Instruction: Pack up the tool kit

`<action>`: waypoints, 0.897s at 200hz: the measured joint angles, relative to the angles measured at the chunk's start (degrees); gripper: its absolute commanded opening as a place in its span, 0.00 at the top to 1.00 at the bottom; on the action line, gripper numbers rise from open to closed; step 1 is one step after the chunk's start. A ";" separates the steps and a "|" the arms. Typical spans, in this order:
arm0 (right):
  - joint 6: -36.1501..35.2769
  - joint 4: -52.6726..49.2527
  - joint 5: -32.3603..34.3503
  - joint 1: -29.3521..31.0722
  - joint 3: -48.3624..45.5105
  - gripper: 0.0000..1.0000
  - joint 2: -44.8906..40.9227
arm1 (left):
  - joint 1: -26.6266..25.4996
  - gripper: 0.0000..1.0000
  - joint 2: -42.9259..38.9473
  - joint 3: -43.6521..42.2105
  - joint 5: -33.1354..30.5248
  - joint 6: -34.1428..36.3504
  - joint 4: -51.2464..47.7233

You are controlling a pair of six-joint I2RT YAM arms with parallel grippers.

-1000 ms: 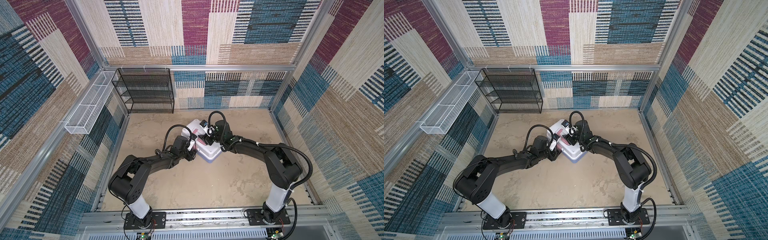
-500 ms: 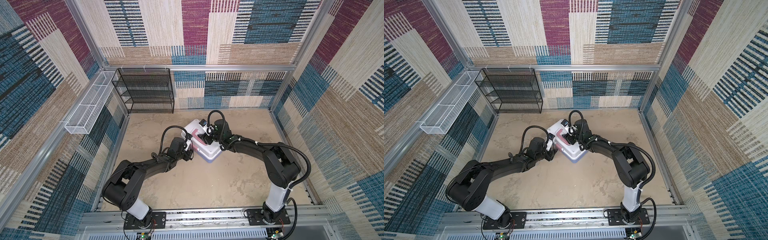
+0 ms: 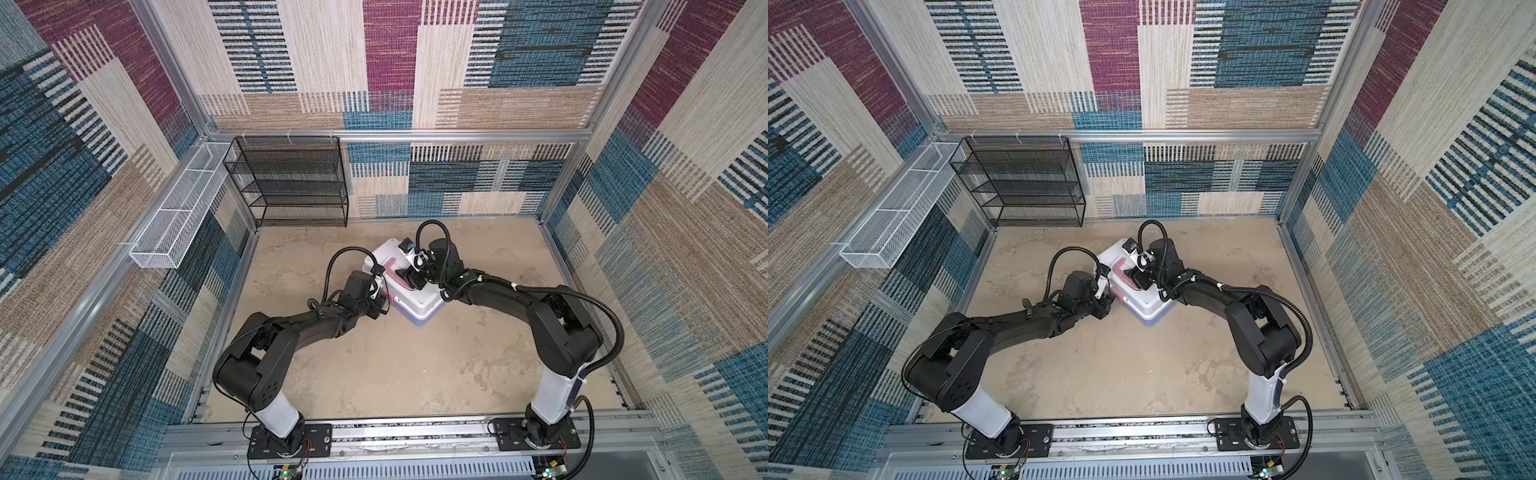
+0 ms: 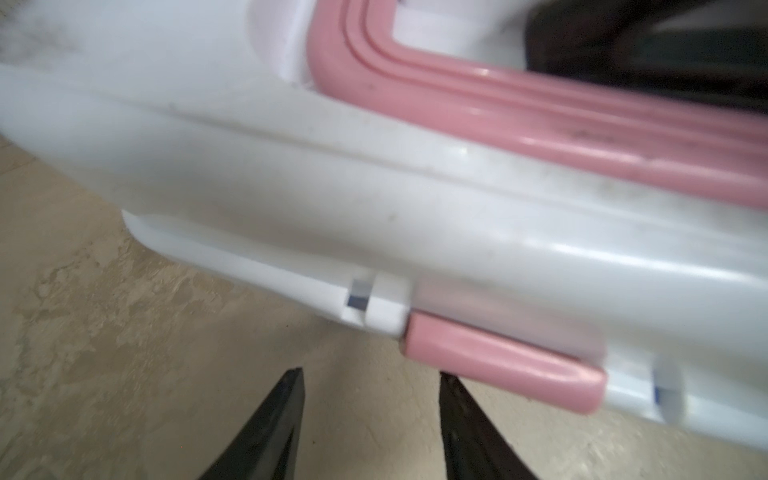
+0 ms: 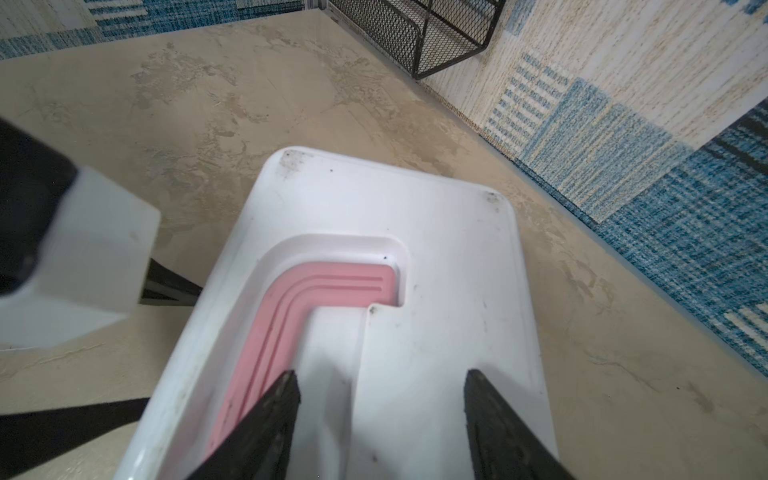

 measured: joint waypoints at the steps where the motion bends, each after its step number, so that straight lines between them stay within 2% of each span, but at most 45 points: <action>1: 0.00 -0.02 0.00 0.00 0.00 0.34 -0.02 | 0.00 0.44 -0.09 -0.07 0.00 -0.07 0.00; 45: 0.59 -2.08 0.90 -0.02 0.66 0.30 -0.68 | -0.04 0.43 -4.26 -3.48 -0.02 -1.66 1.99; 105: 5.79 -6.58 -0.85 -0.44 3.56 0.27 -1.27 | -0.04 0.40 -7.41 -4.87 -1.20 -3.67 0.81; 179: 11.78 -13.57 -3.37 -1.33 4.59 0.23 -4.63 | -0.04 0.31 -12.15 -7.69 -3.34 -6.05 -1.90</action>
